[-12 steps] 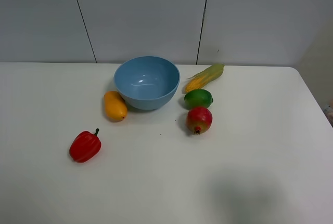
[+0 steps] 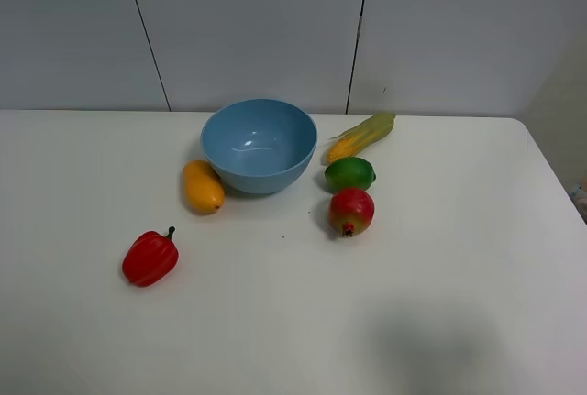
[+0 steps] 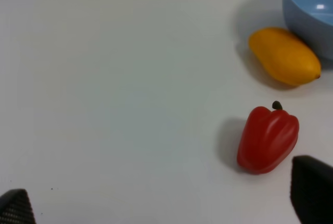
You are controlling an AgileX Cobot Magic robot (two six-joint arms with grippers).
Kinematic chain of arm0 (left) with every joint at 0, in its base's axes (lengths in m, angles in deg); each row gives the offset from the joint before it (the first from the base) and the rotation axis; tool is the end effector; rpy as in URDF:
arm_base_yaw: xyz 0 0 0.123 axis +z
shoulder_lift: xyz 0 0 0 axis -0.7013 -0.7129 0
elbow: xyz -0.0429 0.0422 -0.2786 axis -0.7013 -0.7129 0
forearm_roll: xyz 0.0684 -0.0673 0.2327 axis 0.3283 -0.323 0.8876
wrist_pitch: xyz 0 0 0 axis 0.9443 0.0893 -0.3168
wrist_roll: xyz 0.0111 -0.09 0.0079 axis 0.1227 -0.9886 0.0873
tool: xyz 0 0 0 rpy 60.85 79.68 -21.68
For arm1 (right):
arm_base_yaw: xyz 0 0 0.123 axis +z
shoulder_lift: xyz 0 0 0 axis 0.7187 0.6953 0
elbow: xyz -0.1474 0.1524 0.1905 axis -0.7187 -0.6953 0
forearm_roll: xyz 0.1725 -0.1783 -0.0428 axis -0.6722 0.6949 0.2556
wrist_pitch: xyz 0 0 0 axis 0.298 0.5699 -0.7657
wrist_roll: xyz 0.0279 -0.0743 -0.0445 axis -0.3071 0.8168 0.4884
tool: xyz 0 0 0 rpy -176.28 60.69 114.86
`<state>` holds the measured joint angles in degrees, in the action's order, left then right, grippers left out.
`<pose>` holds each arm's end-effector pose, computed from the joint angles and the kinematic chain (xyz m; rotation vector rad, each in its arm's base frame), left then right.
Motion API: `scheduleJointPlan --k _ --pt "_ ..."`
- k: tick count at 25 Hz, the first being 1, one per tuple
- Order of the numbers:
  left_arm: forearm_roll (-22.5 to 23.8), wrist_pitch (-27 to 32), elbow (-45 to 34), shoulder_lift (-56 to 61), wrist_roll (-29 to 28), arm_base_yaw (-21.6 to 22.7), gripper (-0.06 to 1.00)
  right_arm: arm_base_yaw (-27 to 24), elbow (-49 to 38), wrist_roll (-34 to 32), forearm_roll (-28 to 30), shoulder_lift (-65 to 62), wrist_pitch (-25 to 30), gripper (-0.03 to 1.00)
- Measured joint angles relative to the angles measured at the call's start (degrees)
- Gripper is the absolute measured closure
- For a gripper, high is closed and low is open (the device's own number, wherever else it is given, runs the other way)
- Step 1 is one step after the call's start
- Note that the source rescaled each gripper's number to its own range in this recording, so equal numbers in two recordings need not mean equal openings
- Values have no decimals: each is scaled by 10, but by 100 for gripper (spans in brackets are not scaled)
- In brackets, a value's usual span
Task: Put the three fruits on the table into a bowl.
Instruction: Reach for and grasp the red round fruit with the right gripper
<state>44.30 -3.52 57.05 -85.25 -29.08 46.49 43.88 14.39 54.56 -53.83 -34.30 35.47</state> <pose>-0.0065 0.0009 0.2794 -0.0619 2.0269 0.0225 -0.0059 0.0023 0.2768 0.1200 2.0491 0.0589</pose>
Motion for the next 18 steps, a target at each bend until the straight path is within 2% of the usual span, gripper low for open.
scheduleJointPlan --k 10,14,18 --pt "0 0 0 0 0 0 -4 0 2 -4 -2 15 0 -3" --pt "0 0 0 0 0 0 -5 11 54 -4 -2 135 -22 -3" --pt "0 0 0 0 0 0 -5 47 136 13 -18 306 -49 -3"
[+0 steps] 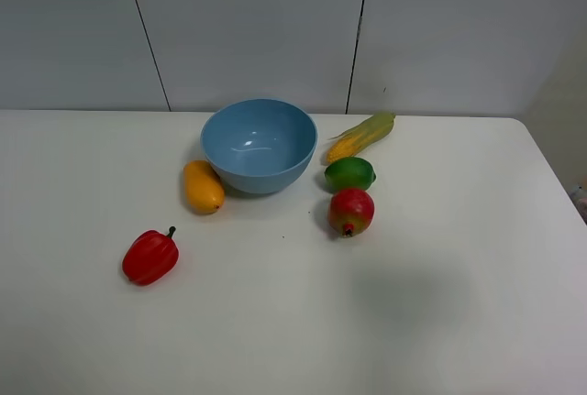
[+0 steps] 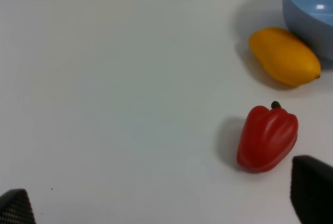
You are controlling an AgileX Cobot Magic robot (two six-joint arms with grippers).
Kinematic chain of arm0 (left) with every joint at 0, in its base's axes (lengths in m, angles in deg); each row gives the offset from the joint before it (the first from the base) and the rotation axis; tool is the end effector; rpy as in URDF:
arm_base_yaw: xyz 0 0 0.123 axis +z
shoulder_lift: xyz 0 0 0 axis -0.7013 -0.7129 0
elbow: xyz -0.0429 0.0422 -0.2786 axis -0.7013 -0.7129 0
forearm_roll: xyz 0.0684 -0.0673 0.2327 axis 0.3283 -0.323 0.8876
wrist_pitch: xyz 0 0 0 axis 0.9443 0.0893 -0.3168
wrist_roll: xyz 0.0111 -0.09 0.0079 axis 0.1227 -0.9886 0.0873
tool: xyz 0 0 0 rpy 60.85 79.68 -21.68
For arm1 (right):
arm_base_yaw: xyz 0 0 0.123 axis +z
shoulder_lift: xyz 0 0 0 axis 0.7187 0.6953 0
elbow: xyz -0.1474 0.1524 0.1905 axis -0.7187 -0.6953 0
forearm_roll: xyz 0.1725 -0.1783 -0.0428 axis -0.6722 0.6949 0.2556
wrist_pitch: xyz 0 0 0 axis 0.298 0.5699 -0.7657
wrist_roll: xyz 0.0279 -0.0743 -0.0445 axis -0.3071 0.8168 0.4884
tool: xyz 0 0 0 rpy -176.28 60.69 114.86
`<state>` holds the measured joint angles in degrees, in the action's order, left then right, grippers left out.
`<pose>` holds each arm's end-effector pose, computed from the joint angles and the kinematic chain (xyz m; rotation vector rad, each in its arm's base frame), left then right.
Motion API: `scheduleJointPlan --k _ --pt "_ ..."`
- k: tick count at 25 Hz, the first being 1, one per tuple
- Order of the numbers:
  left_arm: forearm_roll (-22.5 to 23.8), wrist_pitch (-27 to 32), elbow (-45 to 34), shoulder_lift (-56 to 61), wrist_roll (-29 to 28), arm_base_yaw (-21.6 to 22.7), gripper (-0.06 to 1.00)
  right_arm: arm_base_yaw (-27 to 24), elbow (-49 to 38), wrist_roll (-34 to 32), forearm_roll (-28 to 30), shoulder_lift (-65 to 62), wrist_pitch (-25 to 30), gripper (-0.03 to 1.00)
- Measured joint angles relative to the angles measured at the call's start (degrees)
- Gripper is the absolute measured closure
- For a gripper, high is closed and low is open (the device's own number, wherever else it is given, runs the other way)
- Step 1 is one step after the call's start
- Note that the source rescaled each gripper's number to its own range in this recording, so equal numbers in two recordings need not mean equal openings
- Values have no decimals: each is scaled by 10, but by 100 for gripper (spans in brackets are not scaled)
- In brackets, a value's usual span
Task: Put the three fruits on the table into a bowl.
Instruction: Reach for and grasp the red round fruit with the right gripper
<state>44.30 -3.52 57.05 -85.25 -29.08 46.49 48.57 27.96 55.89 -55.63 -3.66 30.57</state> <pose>-0.0065 0.0009 0.2794 -0.0619 2.0269 0.0225 0.0795 0.0080 0.3351 0.0253 2.2660 0.1256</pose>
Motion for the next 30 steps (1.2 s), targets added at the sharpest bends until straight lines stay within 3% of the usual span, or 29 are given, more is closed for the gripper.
scheduleJointPlan --k 8,15,20,30 --pt "0 0 0 0 0 0 -5 110 124 59 -52 381 -84 -3" --pt "0 0 0 0 0 0 -5 201 213 55 -69 630 -108 -3" --pt "0 0 0 0 0 0 -5 232 229 34 -77 725 -140 -3" --pt "0 0 0 0 0 0 -5 235 230 14 -96 806 -216 -3"
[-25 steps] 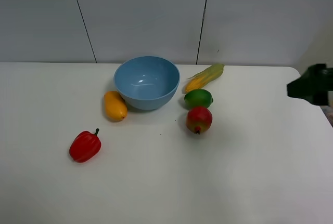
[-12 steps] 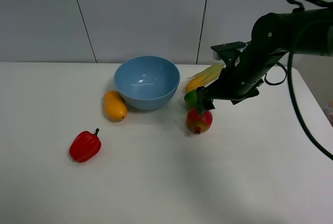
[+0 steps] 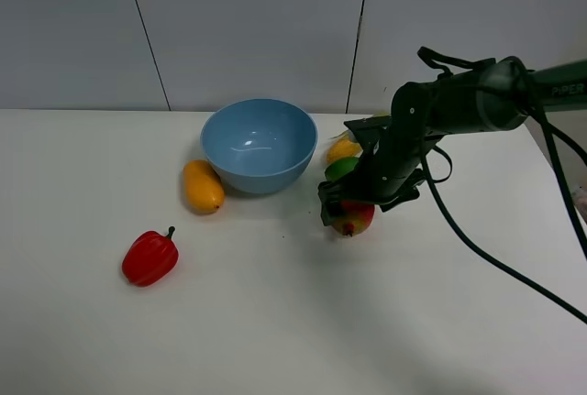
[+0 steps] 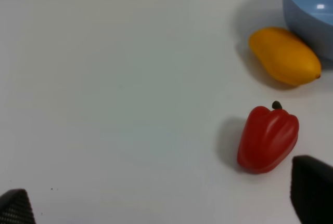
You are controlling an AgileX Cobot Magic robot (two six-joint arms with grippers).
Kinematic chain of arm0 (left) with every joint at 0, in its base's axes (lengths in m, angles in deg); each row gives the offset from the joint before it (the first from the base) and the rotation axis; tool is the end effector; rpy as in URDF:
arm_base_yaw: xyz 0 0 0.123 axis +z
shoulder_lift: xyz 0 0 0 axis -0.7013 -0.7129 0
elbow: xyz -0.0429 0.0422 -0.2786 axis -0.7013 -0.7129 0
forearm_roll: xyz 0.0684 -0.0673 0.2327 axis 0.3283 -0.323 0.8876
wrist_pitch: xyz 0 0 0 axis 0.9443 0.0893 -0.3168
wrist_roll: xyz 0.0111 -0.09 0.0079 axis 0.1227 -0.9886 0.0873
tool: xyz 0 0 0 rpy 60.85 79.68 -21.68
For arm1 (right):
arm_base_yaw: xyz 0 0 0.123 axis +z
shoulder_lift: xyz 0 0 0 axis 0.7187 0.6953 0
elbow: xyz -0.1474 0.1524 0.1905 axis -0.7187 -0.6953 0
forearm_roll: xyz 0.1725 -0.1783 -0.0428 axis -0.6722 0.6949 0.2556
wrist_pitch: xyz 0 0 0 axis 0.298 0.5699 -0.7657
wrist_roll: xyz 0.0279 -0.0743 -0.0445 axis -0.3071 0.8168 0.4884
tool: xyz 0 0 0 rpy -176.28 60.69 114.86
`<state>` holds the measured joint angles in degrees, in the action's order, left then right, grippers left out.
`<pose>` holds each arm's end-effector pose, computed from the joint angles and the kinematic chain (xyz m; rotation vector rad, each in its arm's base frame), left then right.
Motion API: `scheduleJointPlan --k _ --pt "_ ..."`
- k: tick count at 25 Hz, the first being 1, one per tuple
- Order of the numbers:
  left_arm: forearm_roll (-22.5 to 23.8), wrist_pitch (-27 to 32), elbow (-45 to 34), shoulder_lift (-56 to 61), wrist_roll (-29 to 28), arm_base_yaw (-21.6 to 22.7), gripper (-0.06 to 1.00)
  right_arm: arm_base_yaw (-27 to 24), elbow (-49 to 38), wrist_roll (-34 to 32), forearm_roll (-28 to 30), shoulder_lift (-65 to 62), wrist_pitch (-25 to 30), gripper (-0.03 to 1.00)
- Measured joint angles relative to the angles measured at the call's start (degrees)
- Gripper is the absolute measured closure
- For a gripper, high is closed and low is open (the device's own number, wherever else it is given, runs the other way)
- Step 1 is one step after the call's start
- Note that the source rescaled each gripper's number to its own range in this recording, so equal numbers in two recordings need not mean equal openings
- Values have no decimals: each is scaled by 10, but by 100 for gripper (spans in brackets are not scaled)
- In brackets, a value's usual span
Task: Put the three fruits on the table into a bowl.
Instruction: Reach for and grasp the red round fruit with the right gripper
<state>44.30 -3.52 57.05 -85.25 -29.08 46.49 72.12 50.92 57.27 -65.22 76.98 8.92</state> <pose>-0.0065 0.0009 0.2794 -0.0619 2.0269 0.0225 0.3225 0.1715 0.1378 -0.3700 2.9001 0.3026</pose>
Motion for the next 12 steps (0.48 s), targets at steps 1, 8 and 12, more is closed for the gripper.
scheduleJointPlan --k 1,8,12 --pt "0 0 0 0 0 0 -5 0 0 -1 0 4 -7 -3" --pt "0 -1 0 0 0 0 -5 0 0 -19 -17 30 -29 37" --pt "0 -1 0 0 0 0 -5 0 0 -27 -19 32 -42 93"
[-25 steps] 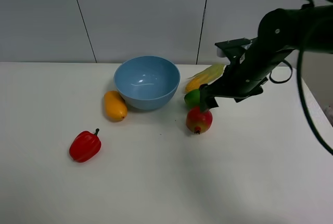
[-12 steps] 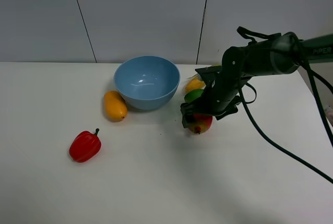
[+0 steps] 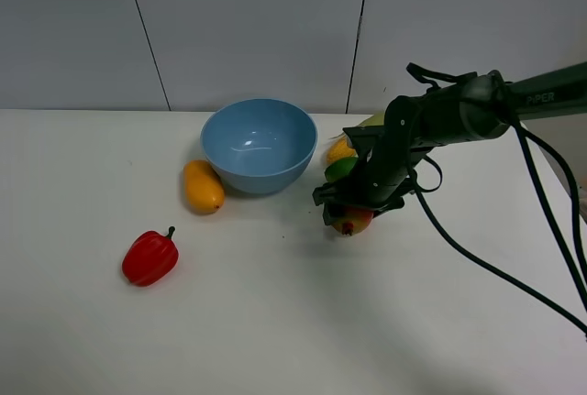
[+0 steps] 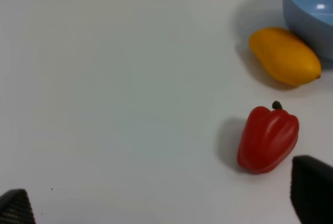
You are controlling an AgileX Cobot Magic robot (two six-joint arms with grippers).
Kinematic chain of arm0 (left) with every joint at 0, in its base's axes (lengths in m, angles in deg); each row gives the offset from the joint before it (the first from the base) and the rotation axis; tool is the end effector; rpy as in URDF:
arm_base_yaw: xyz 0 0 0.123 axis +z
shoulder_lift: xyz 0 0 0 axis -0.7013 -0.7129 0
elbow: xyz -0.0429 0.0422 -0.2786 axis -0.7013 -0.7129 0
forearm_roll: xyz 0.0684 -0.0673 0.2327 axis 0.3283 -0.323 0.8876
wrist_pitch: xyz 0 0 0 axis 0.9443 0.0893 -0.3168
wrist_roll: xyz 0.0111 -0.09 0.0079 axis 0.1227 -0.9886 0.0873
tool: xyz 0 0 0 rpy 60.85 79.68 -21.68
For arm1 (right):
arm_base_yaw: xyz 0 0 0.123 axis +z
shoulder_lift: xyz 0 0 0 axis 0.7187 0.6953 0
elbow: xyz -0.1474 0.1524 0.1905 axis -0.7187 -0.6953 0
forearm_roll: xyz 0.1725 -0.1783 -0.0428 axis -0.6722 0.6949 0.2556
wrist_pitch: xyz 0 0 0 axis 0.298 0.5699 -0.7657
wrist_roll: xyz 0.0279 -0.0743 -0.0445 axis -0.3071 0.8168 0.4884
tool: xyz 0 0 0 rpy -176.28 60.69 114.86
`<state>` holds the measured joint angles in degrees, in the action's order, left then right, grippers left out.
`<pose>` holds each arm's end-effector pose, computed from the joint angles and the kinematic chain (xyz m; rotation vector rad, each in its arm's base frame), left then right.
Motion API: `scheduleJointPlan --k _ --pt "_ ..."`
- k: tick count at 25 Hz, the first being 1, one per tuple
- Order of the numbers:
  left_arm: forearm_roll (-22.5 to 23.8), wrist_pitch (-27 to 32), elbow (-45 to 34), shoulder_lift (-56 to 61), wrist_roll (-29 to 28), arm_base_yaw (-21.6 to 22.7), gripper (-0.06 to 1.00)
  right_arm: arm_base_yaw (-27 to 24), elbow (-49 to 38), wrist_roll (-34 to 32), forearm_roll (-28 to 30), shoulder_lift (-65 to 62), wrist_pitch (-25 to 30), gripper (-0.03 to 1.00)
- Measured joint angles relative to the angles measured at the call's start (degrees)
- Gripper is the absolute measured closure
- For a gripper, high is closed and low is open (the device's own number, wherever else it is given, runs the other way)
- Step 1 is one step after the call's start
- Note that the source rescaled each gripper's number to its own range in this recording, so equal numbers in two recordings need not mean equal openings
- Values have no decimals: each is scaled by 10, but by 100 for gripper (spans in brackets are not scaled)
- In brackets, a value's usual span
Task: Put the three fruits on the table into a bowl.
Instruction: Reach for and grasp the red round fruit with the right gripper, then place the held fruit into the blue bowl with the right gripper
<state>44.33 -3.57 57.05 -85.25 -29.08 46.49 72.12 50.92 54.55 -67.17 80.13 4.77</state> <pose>-0.0064 0.0009 0.2795 -0.0619 2.0260 0.0231 0.3285 0.1748 0.1194 -0.2470 2.9017 0.3298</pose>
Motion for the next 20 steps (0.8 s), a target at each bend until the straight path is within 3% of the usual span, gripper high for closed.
scheduleJointPlan --k 4,9,14,20 --pt "0 0 0 0 0 0 -5 0 0 2 -19 -12 14 93" --pt "0 0 0 0 0 0 -5 23 29 60 -45 -111 70 93" --pt "0 0 0 0 0 0 -5 34 156 90 -51 -168 71 93" --pt "0 0 0 0 0 0 -5 35 317 97 -34 -43 61 93"
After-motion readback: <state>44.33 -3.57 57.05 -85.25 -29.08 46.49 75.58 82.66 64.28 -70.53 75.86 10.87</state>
